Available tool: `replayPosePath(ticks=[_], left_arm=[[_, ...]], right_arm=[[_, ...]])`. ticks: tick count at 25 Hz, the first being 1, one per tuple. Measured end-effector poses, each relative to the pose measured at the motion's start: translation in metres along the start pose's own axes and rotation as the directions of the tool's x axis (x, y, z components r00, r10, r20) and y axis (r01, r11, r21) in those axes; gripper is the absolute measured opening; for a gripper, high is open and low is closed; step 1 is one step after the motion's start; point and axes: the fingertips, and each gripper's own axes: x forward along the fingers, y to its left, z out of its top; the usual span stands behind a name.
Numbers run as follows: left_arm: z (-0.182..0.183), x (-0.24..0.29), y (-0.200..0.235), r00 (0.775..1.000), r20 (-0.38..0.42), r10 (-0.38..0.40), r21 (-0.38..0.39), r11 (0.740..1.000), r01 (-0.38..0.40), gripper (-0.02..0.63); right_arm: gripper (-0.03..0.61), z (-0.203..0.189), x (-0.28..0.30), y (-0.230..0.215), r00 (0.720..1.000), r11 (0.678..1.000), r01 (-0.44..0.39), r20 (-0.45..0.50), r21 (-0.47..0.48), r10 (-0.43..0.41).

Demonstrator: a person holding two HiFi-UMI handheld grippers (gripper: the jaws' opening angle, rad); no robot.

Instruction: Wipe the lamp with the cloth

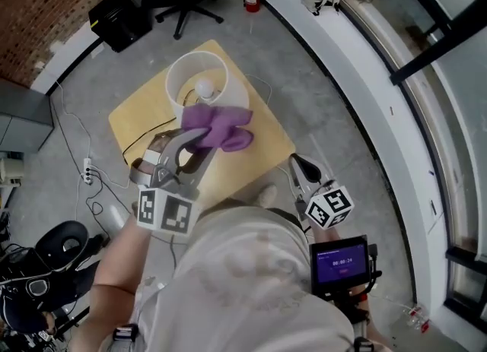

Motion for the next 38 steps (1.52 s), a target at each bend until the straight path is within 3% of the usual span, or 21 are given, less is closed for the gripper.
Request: replayPosePath(ticks=[3, 6, 11, 16, 19, 22, 25, 28, 34, 38], left_arm=[[-0.013, -0.018, 0.038, 0.993, 0.019, 0.119, 0.032, 0.992, -0.119, 0.092], [-0.046, -0.015, 0.036, 0.993, -0.017, 0.115, 0.046, 0.992, -0.114, 0.092], [-0.091, 0.002, -0.012, 0.998, -0.06, 0.012, 0.026, 1.0, -0.01, 0.092], [-0.124, 0.02, -0.058, 0.989, -0.106, -0.105, 0.044, 0.993, 0.11, 0.092], [-0.138, 0.028, -0.076, 0.978, -0.127, -0.166, -0.008, 0.986, 0.166, 0.092], [-0.15, 0.03, -0.095, 0.952, -0.153, -0.265, -0.074, 0.964, 0.256, 0.092], [-0.145, 0.02, -0.089, 0.949, -0.144, -0.281, -0.104, 0.958, 0.268, 0.092], [-0.116, -0.003, -0.063, 0.956, -0.09, -0.279, -0.106, 0.957, 0.269, 0.092], [-0.057, -0.049, 0.02, 0.974, 0.052, -0.22, 0.018, 0.975, 0.22, 0.092], [-0.047, -0.046, 0.078, 0.985, 0.036, -0.168, 0.101, 0.981, 0.163, 0.092]], right_arm=[[0.014, 0.0, 0.021, 0.021, 1.0, 1.0, -0.023, -0.005, -0.012, 0.023], [0.014, -0.001, 0.033, 0.038, 0.999, 0.999, -0.036, -0.003, -0.015, 0.036], [0.014, -0.008, 0.033, 0.046, 0.999, 0.999, -0.026, -0.025, -0.019, 0.026], [0.014, -0.016, 0.03, 0.047, 0.999, 1.0, 0.003, -0.037, -0.012, -0.004], [0.014, -0.016, 0.029, 0.05, 0.999, 1.0, 0.001, -0.036, -0.01, -0.001], [0.014, -0.018, 0.031, 0.053, 0.999, 1.0, -0.006, -0.04, -0.009, 0.005], [0.014, -0.018, 0.034, 0.051, 0.999, 1.0, -0.01, -0.04, -0.004, 0.01], [0.014, -0.018, 0.038, 0.049, 0.999, 1.0, -0.023, -0.045, -0.005, 0.022], [0.014, -0.02, 0.058, 0.061, 0.996, 0.997, -0.077, -0.044, -0.009, 0.077], [0.014, -0.02, 0.06, 0.064, 0.995, 0.996, -0.09, -0.039, -0.009, 0.09]])
